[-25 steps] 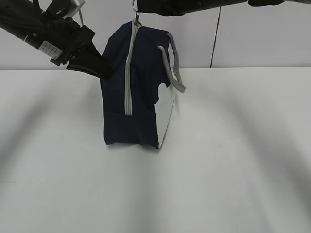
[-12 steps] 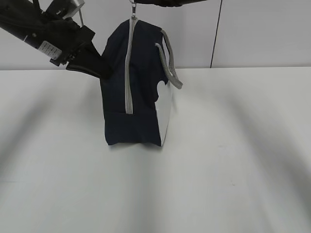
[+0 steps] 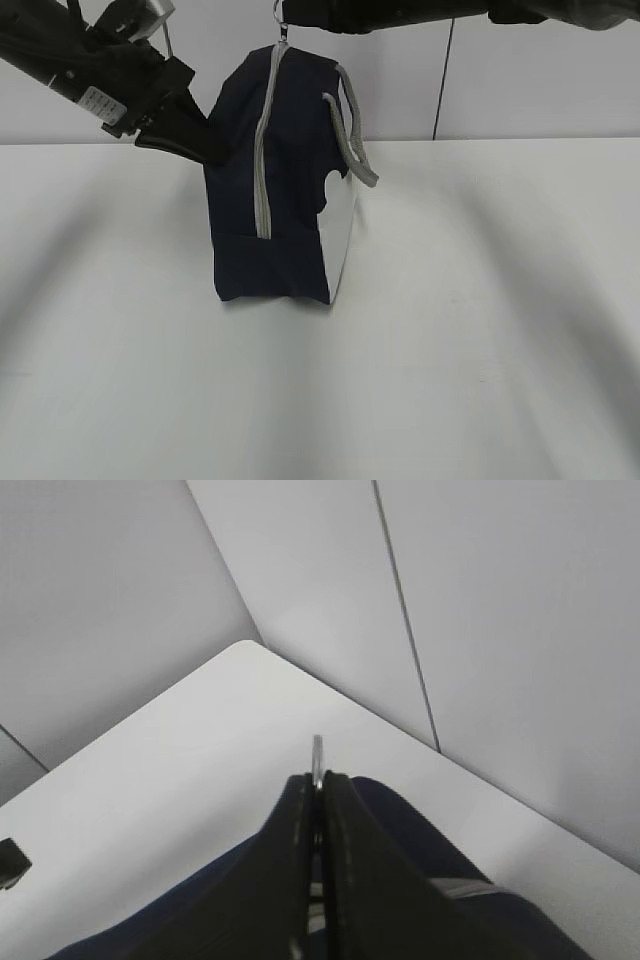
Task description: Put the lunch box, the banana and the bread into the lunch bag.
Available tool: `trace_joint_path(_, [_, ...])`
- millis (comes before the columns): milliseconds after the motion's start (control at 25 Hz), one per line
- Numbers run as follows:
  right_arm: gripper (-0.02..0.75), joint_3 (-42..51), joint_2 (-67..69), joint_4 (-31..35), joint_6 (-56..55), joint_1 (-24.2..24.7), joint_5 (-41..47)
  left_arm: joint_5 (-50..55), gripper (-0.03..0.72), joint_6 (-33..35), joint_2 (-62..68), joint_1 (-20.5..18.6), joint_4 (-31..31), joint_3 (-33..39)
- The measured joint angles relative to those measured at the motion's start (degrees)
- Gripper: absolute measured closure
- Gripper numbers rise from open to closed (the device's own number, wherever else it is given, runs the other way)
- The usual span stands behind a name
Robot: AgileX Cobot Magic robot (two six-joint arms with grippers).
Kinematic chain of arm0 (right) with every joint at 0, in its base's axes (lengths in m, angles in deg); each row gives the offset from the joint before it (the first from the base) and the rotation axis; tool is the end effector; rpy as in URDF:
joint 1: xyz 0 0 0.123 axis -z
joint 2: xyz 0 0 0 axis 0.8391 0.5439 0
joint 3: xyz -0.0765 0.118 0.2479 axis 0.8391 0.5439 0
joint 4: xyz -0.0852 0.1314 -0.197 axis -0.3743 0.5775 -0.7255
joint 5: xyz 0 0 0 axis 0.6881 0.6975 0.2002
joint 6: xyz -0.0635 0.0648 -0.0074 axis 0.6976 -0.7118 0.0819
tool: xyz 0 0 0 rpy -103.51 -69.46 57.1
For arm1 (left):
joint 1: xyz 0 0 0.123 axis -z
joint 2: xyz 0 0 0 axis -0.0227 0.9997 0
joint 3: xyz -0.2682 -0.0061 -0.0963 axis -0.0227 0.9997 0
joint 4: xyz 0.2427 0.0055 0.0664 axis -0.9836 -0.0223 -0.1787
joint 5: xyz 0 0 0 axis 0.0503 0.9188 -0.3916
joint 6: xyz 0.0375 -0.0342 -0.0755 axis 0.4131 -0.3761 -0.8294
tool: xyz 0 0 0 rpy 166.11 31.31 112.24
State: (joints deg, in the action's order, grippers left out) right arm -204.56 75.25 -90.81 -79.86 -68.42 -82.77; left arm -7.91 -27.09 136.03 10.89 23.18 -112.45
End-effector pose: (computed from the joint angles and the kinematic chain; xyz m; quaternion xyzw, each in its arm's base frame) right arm 0.5028 0.1577 0.3030 -0.2707 0.7429 0.3096 0.5282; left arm 0.3799 -0.1262 0.2781 0.2658 0.8844 -0.3461 0.1658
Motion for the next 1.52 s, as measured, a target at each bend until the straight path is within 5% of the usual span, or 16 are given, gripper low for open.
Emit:
trace_joint_path(920, [0.754,-25.63,24.26,1.27,-6.55,3.85,0.52,-0.11,0.685,0.00,0.00,1.75,-2.67,0.00])
trace_joint_path(1520, [0.754,-27.68,29.01,9.30,-6.70,6.72,-3.54,0.55,0.685,-0.05,0.00,1.88,-3.96,0.00])
